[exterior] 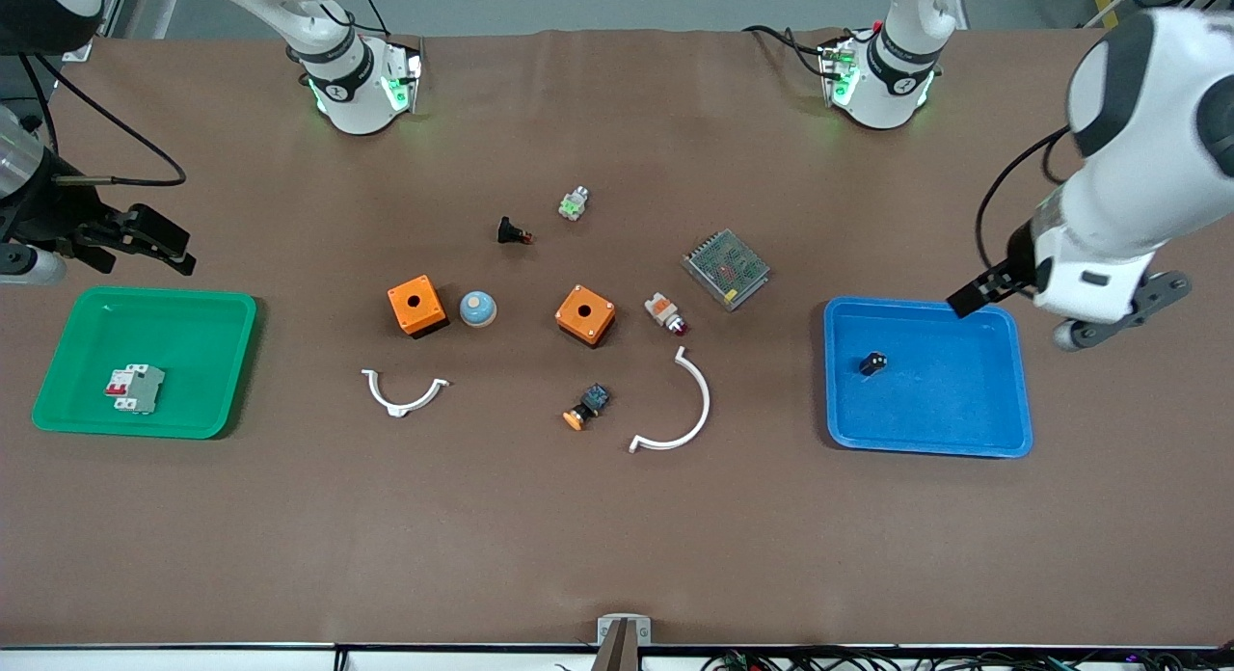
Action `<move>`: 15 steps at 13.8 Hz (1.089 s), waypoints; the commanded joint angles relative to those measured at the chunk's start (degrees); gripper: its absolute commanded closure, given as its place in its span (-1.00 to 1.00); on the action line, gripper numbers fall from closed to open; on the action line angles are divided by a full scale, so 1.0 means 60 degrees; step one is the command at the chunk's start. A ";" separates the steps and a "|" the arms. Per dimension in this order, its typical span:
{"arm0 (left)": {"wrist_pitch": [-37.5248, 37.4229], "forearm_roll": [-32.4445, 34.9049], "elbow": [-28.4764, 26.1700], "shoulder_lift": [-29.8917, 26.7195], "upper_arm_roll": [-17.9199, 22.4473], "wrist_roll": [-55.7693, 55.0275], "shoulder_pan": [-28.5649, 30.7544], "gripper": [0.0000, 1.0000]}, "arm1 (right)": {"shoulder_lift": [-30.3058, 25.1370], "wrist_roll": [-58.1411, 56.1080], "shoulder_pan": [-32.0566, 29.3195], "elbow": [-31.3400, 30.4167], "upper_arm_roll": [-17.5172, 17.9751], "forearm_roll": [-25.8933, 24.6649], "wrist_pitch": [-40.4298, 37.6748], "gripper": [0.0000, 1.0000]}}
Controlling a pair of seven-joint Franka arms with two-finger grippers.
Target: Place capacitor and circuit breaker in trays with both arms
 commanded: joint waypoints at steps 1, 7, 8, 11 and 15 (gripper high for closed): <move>-0.0990 0.0167 0.1032 0.0095 -0.0036 0.1181 0.0224 -0.99 | 0.0147 0.0000 -0.0021 0.0332 -0.0010 0.0038 -0.0129 -1.00; -0.1213 -0.0096 0.0437 -0.1266 0.0110 0.4317 0.1031 -0.99 | 0.0147 0.0000 -0.0021 0.0449 -0.0010 0.0038 -0.0129 -1.00; -0.1241 -0.0111 0.0362 -0.1399 0.0241 0.4466 0.1017 -0.99 | 0.0147 0.0000 -0.0021 0.0450 -0.0010 0.0038 -0.0129 -1.00; -0.1256 -0.0285 0.0156 -0.1605 0.0111 0.4570 0.1338 -0.99 | 0.0162 0.0000 -0.0007 0.0479 -0.0010 0.0024 -0.0114 -1.00; -0.1271 -0.0491 0.0156 -0.1867 0.0038 0.4541 0.1310 -0.99 | 0.0264 0.0000 0.0008 0.0815 -0.0010 0.0038 -0.0012 -1.00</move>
